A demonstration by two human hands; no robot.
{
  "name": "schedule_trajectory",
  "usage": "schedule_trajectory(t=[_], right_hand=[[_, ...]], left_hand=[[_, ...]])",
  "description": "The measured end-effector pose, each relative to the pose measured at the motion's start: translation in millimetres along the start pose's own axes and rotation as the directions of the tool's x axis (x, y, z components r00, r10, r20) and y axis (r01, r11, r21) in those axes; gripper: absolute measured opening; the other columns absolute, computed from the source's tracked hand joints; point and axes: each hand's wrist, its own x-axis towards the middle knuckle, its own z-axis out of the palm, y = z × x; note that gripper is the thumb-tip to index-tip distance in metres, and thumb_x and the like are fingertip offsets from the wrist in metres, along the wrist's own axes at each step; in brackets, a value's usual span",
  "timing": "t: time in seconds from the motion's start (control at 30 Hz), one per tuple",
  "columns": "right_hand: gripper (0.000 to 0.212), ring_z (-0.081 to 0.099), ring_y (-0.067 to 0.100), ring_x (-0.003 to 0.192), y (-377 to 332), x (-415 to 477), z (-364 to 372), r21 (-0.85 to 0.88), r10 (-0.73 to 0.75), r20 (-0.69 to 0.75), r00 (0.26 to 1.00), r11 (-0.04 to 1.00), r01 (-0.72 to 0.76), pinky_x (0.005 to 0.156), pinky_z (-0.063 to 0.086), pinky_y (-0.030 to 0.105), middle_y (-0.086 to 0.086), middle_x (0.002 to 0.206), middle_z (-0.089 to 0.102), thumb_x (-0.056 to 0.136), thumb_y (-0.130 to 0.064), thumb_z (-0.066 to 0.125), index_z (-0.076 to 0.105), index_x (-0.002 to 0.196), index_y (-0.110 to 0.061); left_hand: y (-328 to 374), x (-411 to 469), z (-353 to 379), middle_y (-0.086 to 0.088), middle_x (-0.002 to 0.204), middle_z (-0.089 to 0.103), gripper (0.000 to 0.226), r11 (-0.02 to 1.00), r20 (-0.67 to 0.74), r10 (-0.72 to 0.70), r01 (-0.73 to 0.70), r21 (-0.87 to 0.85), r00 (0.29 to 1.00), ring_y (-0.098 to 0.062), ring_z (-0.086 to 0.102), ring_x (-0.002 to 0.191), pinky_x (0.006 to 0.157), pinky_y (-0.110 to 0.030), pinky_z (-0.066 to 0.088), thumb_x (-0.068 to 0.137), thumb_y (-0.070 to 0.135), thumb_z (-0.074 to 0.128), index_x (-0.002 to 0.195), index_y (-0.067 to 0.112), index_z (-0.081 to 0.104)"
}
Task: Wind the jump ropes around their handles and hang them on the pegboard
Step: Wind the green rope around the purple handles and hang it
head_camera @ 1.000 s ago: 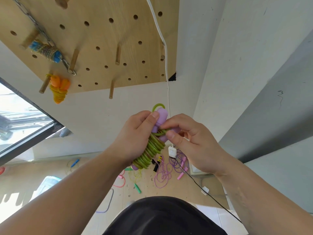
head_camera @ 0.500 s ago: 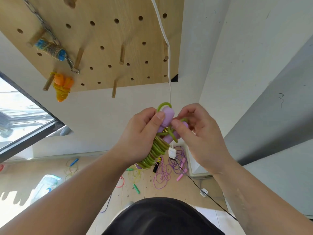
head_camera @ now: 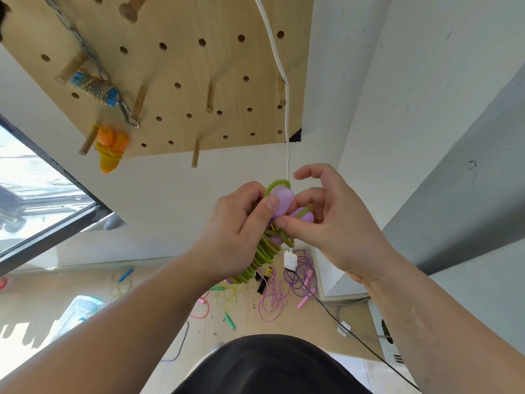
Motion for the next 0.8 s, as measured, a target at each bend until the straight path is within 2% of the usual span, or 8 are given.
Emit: schedule_trajectory(t=[0.13, 0.23, 0.33, 0.43, 0.5, 0.63, 0.73, 0.8], right_hand=[[0.065, 0.071, 0.026, 0.08, -3.3, 3.1, 1.0, -0.095, 0.008, 0.046, 0.999, 0.995, -0.003, 0.083, 0.059, 0.051, -0.001, 0.09, 0.076, 0.074, -0.02, 0.09, 0.051, 0.122, -0.037], [0.068, 0.071, 0.015, 0.076, -2.8, 4.9, 0.3, -0.186, 0.001, 0.051, 0.999, 0.983, 0.009, 0.082, 0.059, 0.044, -0.006, 0.081, 0.073, 0.071, -0.022, 0.091, 0.052, 0.125, -0.038], [0.082, 0.072, 0.017, 0.078, 3.2, 4.3, -0.2, -0.203, 0.052, 0.092, 0.994, 0.979, -0.033, 0.084, 0.06, 0.045, -0.002, 0.083, 0.073, 0.066, -0.02, 0.094, 0.051, 0.132, -0.045], [0.09, 0.075, 0.019, 0.08, 11.6, 1.2, 1.3, -0.066, 0.081, 0.074, 0.994, 0.995, -0.076, 0.085, 0.061, 0.045, 0.002, 0.089, 0.074, 0.067, -0.012, 0.093, 0.049, 0.139, -0.043], [0.083, 0.074, 0.022, 0.085, 17.2, 0.5, 2.1, 0.005, 0.058, 0.022, 0.998, 0.998, -0.059, 0.085, 0.061, 0.047, 0.004, 0.096, 0.073, 0.07, -0.015, 0.093, 0.051, 0.137, -0.042], [0.058, 0.073, 0.028, 0.093, 25.3, 0.0, 2.0, 0.188, 0.066, -0.038, 0.997, 0.98, -0.058, 0.081, 0.061, 0.043, 0.005, 0.11, 0.069, 0.078, -0.03, 0.08, 0.058, 0.132, -0.033], [0.034, 0.07, 0.025, 0.087, 27.7, -2.3, -1.1, 0.406, 0.155, 0.05, 0.987, 0.899, -0.162, 0.074, 0.058, 0.034, 0.013, 0.104, 0.071, 0.087, -0.032, 0.069, 0.071, 0.118, -0.019], [0.018, 0.066, 0.022, 0.08, 29.6, -3.9, -2.3, 0.443, 0.187, 0.078, 0.979, 0.873, -0.202, 0.071, 0.058, 0.031, 0.011, 0.089, 0.071, 0.09, -0.028, 0.07, 0.078, 0.101, -0.016]], left_hand=[[-2.0, 0.3, -0.1, 0.002, 0.065, 0.048, 0.036, 0.998, 0.061, 0.01, -0.014, 0.062, 0.998, -0.01, 0.044, 0.06, 0.054, -0.026, 0.037, 0.1, 0.043, 0.045, 0.076, 0.017, 0.051], [-4.3, 1.2, 1.7, 0.009, 0.062, 0.047, 0.03, 0.996, 0.081, -0.009, 0.001, 0.09, 0.997, -0.007, 0.043, 0.058, 0.054, -0.021, 0.035, 0.099, 0.037, 0.047, 0.073, 0.022, 0.049], [-1.3, 1.6, 0.8, 0.007, 0.062, 0.061, 0.019, 0.996, 0.189, -0.017, 0.0, 0.093, 0.982, -0.009, 0.052, 0.055, 0.053, -0.024, 0.04, 0.098, 0.035, 0.049, 0.081, 0.028, 0.049], [0.6, 7.3, -1.3, -0.006, 0.063, 0.067, 0.015, 0.997, 0.249, -0.031, 0.012, 0.078, 0.968, -0.02, 0.059, 0.056, 0.055, -0.036, 0.045, 0.1, 0.035, 0.051, 0.088, 0.025, 0.047], [-0.2, 14.1, -0.5, -0.005, 0.064, 0.069, 0.015, 0.998, 0.258, -0.067, 0.065, 0.016, 0.964, -0.018, 0.059, 0.056, 0.054, -0.034, 0.045, 0.103, 0.032, 0.052, 0.092, 0.023, 0.048], [-5.3, 22.0, 4.9, 0.008, 0.065, 0.057, 0.023, 0.954, 0.094, -0.199, 0.214, -0.208, 0.976, -0.009, 0.053, 0.06, 0.059, -0.028, 0.047, 0.102, 0.037, 0.05, 0.089, 0.018, 0.054], [-10.3, 15.4, 8.1, -0.016, 0.079, 0.055, 0.031, 0.864, 0.084, -0.294, 0.302, -0.403, 0.952, -0.028, 0.056, 0.064, 0.06, -0.05, 0.053, 0.101, 0.045, 0.051, 0.093, 0.016, 0.057], [-10.2, 9.8, 9.1, -0.021, 0.086, 0.055, 0.04, 0.759, 0.093, -0.353, 0.343, -0.553, 0.931, -0.031, 0.056, 0.06, 0.053, -0.045, 0.055, 0.099, 0.048, 0.052, 0.103, 0.009, 0.056]])
